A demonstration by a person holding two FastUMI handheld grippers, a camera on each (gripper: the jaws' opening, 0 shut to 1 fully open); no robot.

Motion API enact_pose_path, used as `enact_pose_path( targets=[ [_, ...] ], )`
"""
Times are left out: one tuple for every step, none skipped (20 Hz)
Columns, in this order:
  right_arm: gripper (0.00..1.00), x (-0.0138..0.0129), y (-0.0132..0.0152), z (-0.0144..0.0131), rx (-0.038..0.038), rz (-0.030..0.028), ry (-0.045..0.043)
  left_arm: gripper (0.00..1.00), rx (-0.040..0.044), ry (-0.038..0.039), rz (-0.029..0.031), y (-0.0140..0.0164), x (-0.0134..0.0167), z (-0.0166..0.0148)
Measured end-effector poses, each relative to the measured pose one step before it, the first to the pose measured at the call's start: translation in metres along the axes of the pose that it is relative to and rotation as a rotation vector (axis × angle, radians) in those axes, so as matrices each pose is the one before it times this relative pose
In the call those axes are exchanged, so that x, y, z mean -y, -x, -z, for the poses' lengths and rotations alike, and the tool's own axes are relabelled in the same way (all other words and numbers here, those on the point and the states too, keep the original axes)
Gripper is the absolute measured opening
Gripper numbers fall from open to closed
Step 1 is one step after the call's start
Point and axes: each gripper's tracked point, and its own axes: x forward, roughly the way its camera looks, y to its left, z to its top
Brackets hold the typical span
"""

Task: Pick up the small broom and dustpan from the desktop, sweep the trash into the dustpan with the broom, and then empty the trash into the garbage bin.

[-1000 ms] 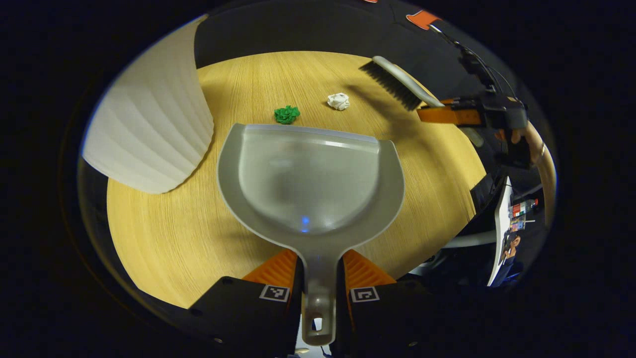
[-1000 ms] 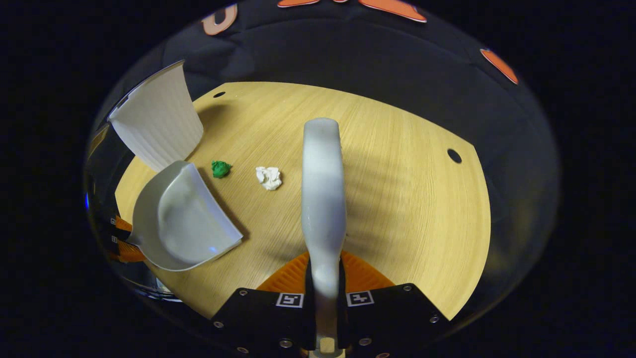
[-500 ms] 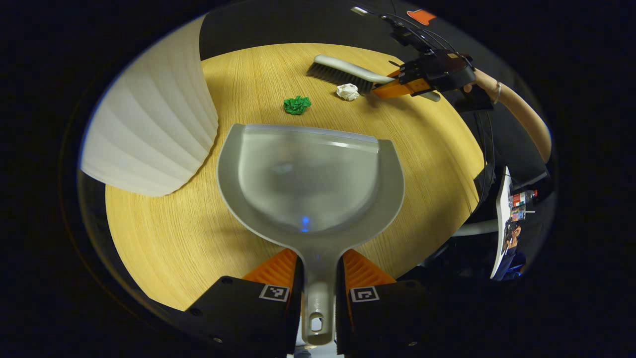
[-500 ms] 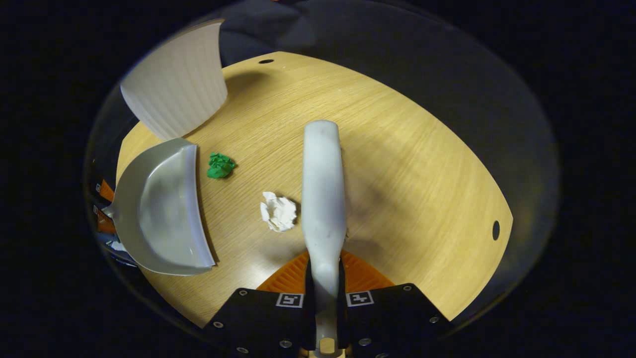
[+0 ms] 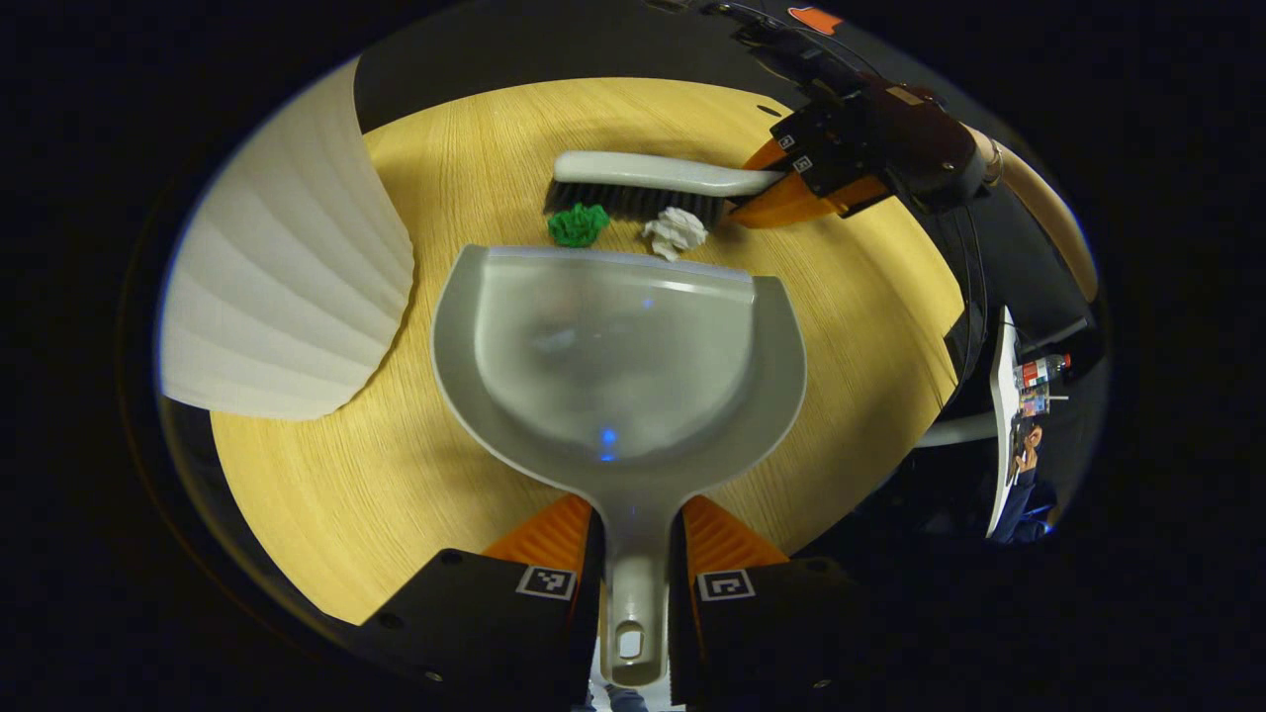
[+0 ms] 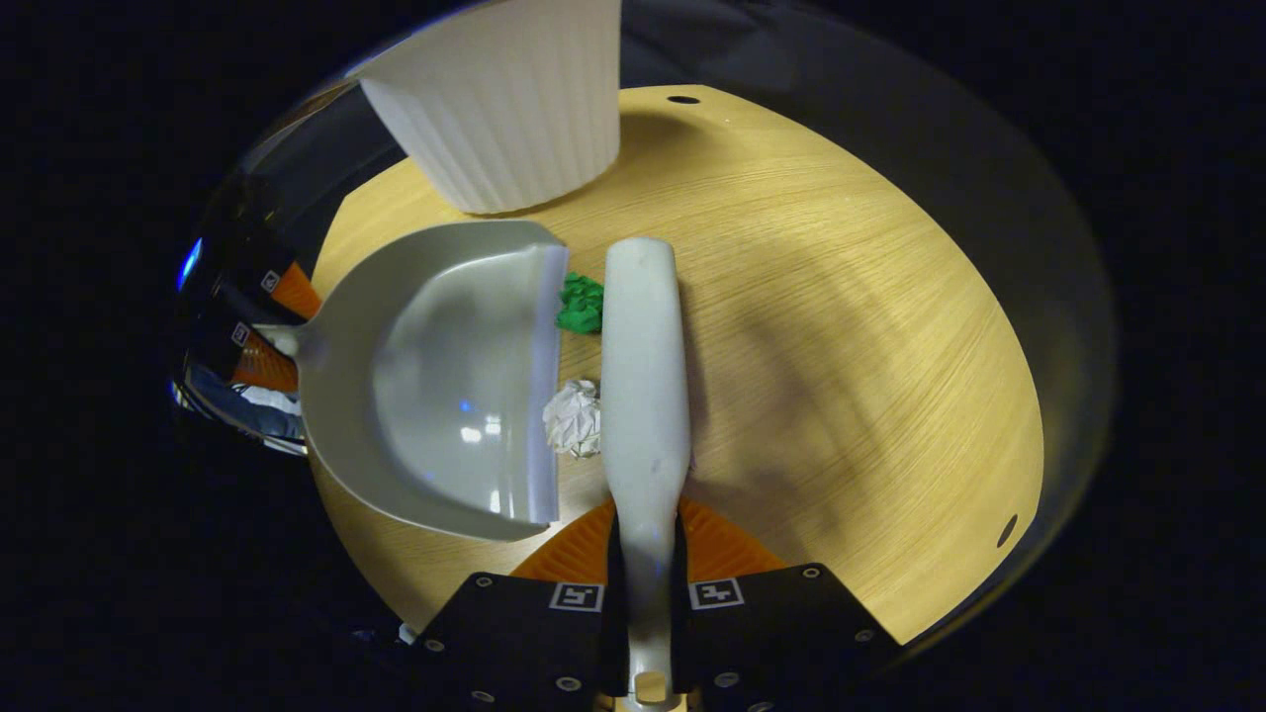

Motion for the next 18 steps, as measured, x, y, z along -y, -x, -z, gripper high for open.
enact_pose_path(
  targets=[
    [0.17,0.00121,0.00092,-0.00237,-0.01016,-0.01548,0.01957,0.3,-0.00171,-0.00107,-0.00054,-0.00012,-0.00085,-0.00025],
    [0.16,0.0009,-0.00274,-0.0007,-0.00887,-0.0219,0.00862,0.3,-0.00043,0.00235,0.00051,0.00021,0.00063,0.00125],
    [0.16,0.00196,0.00074,-0.00283,0.00156,-0.01953,0.00196,0.3,0.00112,0.00419,0.00121,-0.00033,0.0007,0.00014],
    [0.16,0.00451,0.00223,-0.00287,0.00816,-0.01473,0.00101,0.3,0.00165,0.00191,-0.00094,-0.0001,-0.00068,-0.00048],
    [0.16,0.0031,0.00495,-0.00552,0.00826,-0.01501,-0.0071,0.3,0.00091,-0.00011,-0.00062,0.00106,-0.00017,-0.00024],
    [0.17,0.00165,0.00397,-0.0027,0.00459,-0.00755,-0.00764,0.3,0.00071,0.00194,0.00062,-0.00049,-0.00014,-0.00084],
    [0.17,0.00122,0.00248,-0.00098,0.00361,-0.00674,-0.00658,0.3,0.0025,0.00463,0.00116,0.00029,0.00012,-0.00063],
    [0.16,0.00137,0.00085,0.00128,0.01148,0.00425,-0.00792,0.3,0.00337,0.00316,0.00155,-0.00013,-0.00048,-0.00054],
    [0.17,0.0019,0.00305,0.00024,0.01087,0.00448,-0.02106,0.3,0.0029,0.00488,0.00331,-0.00004,0.00036,0.00068],
    [0.16,0.00325,0.0026,0.00095,0.01299,0.01572,-0.03152,0.3,0.00639,0.00593,0.00296,-0.00008,0.00022,-0.00024],
    [0.17,0.00712,0.00408,0.00008,0.02069,0.02783,-0.03907,0.3,0.00951,0.00324,0.00276,0.00089,0.00009,-0.0011],
    [0.16,0.00877,0.00342,-0.00328,0.02377,0.03514,-0.05552,0.3,0.01143,0.00082,0.00264,-0.00006,0.00008,-0.0006],
    [0.17,0.00986,0.00424,0.00102,0.0194,0.04057,-0.063,0.3,0.01061,-0.00149,-0.00116,0.00094,-0.00072,-0.00102],
    [0.16,0.00952,0.00482,0.00628,0.0112,0.04669,-0.06563,0.3,0.00892,-0.00198,-0.00219,-0.00117,0.00087,-0.00018],
    [0.16,0.01159,0.00555,0.00721,0.00145,0.05559,-0.07382,0.3,0.01093,0.00006,-0.00279,0.00159,0.00088,-0.00026],
    [0.16,0.01401,0.00772,0.01056,0.00004,0.05831,-0.07664,0.3,0.01182,0.00373,0.00193,0.00151,0.00133,-0.00064],
    [0.16,0.0122,0.00431,0.01116,0.00005,0.04333,-0.08155,0.3,0.01133,0.00863,0.00445,0.0018,0.00072,-0.00001],
    [0.16,0.00974,0.00267,0.01256,-0.00156,0.03128,-0.08257,0.3,0.01238,0.0078,0.0063,0.00162,0.00087,-0.00011]
  ],
)
